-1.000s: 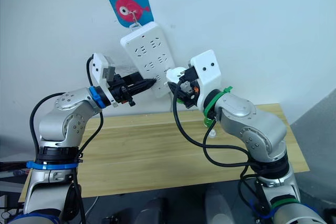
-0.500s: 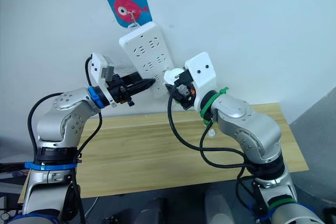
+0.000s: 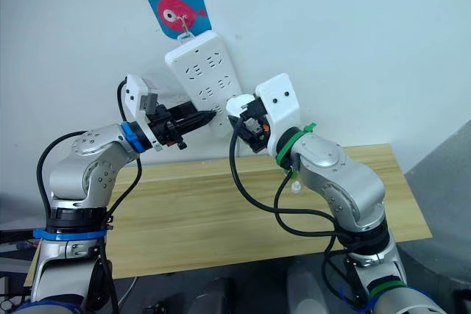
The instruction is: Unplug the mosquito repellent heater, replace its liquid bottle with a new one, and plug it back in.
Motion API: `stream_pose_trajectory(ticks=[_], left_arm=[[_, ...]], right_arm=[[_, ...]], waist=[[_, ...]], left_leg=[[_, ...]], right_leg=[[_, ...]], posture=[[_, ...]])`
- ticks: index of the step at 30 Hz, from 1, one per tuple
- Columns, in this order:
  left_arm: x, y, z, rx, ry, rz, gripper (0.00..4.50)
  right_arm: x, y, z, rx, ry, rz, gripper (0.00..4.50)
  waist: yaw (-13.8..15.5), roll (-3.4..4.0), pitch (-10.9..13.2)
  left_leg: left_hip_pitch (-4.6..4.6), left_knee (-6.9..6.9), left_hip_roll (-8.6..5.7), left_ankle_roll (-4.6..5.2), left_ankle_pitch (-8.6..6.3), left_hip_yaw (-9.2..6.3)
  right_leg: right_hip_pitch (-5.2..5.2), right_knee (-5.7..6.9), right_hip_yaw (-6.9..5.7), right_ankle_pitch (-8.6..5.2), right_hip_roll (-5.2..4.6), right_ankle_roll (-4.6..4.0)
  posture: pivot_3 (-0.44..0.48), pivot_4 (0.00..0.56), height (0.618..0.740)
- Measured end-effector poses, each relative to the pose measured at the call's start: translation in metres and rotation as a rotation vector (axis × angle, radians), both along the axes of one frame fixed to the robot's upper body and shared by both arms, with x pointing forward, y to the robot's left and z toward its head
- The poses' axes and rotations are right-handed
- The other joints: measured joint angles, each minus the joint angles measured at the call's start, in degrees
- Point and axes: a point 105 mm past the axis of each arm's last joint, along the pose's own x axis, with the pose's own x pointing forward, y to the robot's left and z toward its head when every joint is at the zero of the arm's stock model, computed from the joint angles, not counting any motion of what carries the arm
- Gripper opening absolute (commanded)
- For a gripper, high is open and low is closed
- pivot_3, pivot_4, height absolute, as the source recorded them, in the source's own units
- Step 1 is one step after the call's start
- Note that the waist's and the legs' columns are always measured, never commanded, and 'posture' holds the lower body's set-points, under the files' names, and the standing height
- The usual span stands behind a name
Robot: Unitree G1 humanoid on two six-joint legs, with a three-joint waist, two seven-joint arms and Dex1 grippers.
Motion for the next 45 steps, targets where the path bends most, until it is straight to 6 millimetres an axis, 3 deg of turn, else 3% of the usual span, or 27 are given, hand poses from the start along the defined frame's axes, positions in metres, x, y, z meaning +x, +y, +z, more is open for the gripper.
stream_pose_trajectory(ticks=[14, 26, 45], left_arm=[[0.002, 0.005, -0.001, -0.005, 0.020, 0.033, 1.28], [0.002, 0.003, -0.003, -0.016, 0.030, 0.032, 1.28], [0.001, 0.007, -0.004, -0.026, 0.062, 0.042, 1.28]], right_arm=[[0.007, 0.011, -0.004, 0.061, -0.043, 0.032, 2.98], [0.009, 0.008, -0.010, 0.104, 0.052, 0.025, 2.98], [0.017, 0.014, -0.019, 0.025, 0.063, 0.069, 2.98]], waist=[[-0.33, 0.02, -0.11], [-0.26, 0.03, -0.30], [-0.46, 0.01, -0.35]], left_leg=[[0.15, 0.07, 0.03, 0.07, -0.04, 0.04], [0.18, 0.07, 0.01, 0.07, -0.04, 0.01], [0.36, 0.05, 0.04, 0.08, -0.04, 0.05]], right_leg=[[0.04, 0.23, 0.06, 0.00, 0.04, 0.00], [0.07, 0.27, 0.06, 0.00, 0.03, 0.00], [0.17, 0.30, 0.09, 0.00, 0.06, 0.00]], posture=[[-0.178, 0.184, 0.734], [-0.180, 0.183, 0.734], [-0.178, 0.179, 0.734]])
